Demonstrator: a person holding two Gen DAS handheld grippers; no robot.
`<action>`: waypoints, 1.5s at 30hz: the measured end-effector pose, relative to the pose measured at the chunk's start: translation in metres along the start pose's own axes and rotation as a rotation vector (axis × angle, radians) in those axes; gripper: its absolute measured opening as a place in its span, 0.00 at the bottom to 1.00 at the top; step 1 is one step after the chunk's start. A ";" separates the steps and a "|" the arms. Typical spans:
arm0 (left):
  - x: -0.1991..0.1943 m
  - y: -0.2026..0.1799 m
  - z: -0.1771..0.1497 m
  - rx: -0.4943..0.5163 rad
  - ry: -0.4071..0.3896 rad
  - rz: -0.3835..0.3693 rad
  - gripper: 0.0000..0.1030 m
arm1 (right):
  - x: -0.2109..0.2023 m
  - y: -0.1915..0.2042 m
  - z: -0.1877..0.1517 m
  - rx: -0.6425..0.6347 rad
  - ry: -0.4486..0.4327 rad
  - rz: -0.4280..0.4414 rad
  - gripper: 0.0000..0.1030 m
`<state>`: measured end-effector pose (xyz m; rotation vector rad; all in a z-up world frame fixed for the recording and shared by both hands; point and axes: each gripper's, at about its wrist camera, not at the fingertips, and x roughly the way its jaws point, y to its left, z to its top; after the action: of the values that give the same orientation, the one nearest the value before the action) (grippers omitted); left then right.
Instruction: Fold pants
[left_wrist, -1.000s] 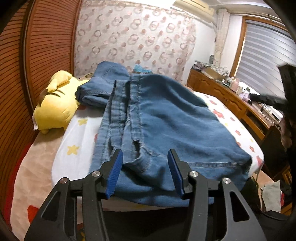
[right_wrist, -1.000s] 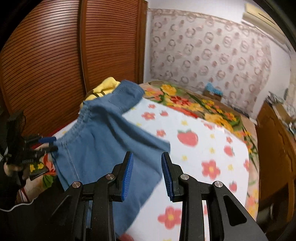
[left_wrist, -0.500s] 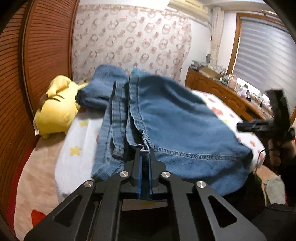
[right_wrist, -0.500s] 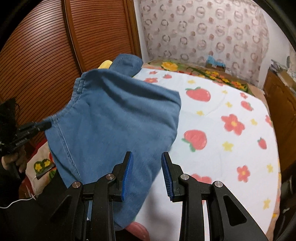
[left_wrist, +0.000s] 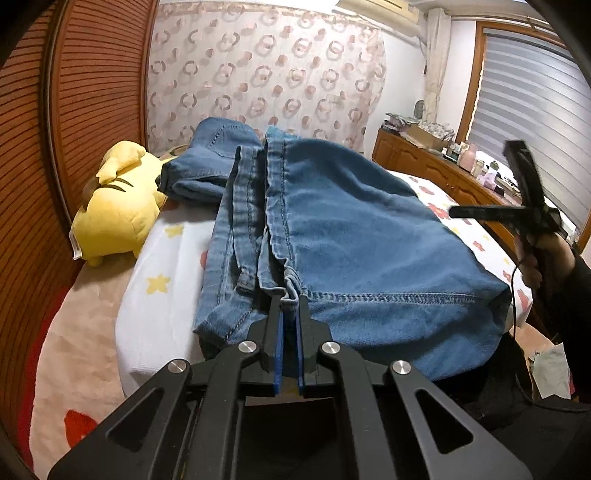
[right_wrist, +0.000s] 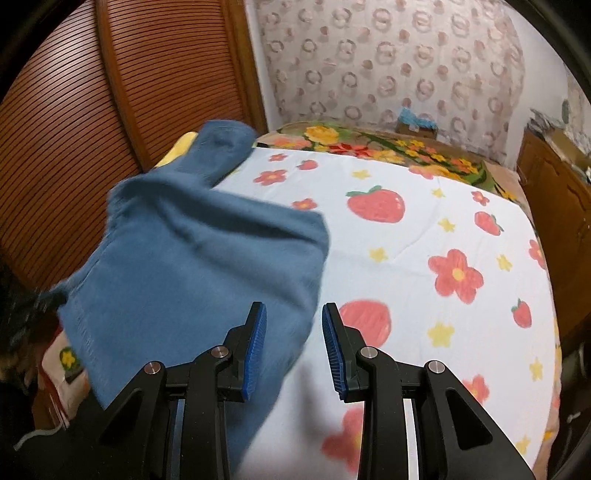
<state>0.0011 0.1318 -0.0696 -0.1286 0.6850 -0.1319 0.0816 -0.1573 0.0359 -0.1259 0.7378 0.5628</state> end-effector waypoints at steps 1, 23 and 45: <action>0.000 0.000 -0.001 -0.001 0.003 -0.001 0.06 | 0.008 -0.005 0.005 0.006 0.005 -0.006 0.31; 0.005 0.007 -0.011 -0.005 0.030 -0.001 0.06 | 0.036 -0.020 0.076 0.079 -0.185 0.057 0.00; -0.001 0.001 0.002 0.002 0.022 0.041 0.12 | -0.025 0.018 0.021 -0.037 -0.083 -0.035 0.09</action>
<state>0.0014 0.1329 -0.0678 -0.1117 0.7090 -0.0950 0.0695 -0.1467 0.0700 -0.1488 0.6437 0.5450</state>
